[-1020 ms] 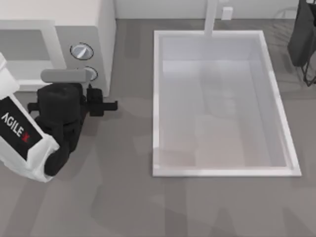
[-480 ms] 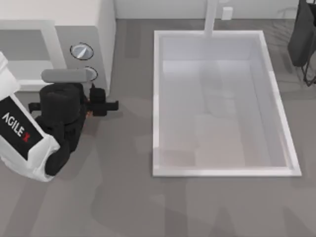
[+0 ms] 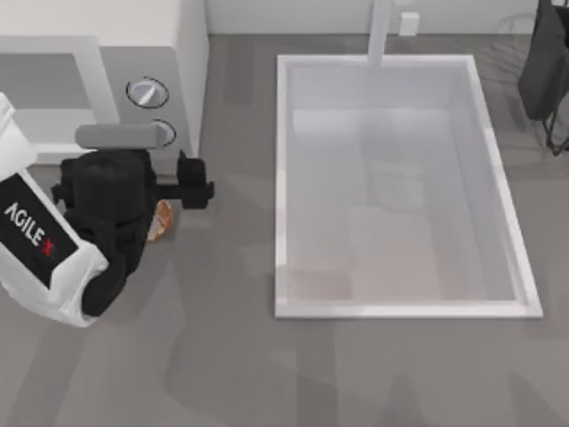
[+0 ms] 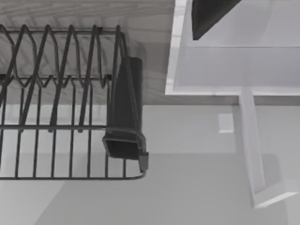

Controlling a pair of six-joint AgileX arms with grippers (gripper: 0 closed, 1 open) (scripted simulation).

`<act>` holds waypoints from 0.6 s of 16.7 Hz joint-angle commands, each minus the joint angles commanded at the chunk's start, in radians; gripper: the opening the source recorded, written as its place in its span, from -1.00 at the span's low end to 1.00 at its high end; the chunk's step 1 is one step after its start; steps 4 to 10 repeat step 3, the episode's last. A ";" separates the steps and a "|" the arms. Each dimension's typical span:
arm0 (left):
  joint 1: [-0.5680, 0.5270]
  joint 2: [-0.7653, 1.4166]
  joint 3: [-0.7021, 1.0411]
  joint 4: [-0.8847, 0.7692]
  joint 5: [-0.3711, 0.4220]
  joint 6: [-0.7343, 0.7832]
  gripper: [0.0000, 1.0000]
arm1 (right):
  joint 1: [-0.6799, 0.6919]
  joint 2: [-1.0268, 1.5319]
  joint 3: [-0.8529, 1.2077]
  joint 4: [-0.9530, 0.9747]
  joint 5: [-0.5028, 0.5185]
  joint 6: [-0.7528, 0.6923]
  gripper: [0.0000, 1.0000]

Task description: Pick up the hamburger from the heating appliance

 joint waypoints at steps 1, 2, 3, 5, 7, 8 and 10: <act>0.000 0.000 0.000 0.000 0.000 0.000 1.00 | 0.000 0.000 0.000 0.000 0.000 0.000 1.00; 0.000 0.000 0.000 0.000 0.000 0.000 1.00 | 0.000 0.000 0.000 0.000 0.000 0.000 1.00; 0.000 0.000 0.000 0.000 0.000 0.000 1.00 | 0.000 0.000 0.000 0.000 0.000 0.000 1.00; 0.000 0.000 0.000 0.000 0.000 0.000 1.00 | 0.000 0.000 0.000 0.000 0.000 0.000 1.00; 0.000 0.000 0.000 0.000 0.000 0.000 1.00 | 0.000 0.000 0.000 0.000 0.000 0.000 1.00; 0.000 0.000 0.000 0.000 0.000 0.000 1.00 | 0.000 0.000 0.000 0.000 0.000 0.000 1.00; 0.000 0.000 0.000 0.000 0.000 0.000 1.00 | 0.000 0.000 0.000 0.000 0.000 0.000 1.00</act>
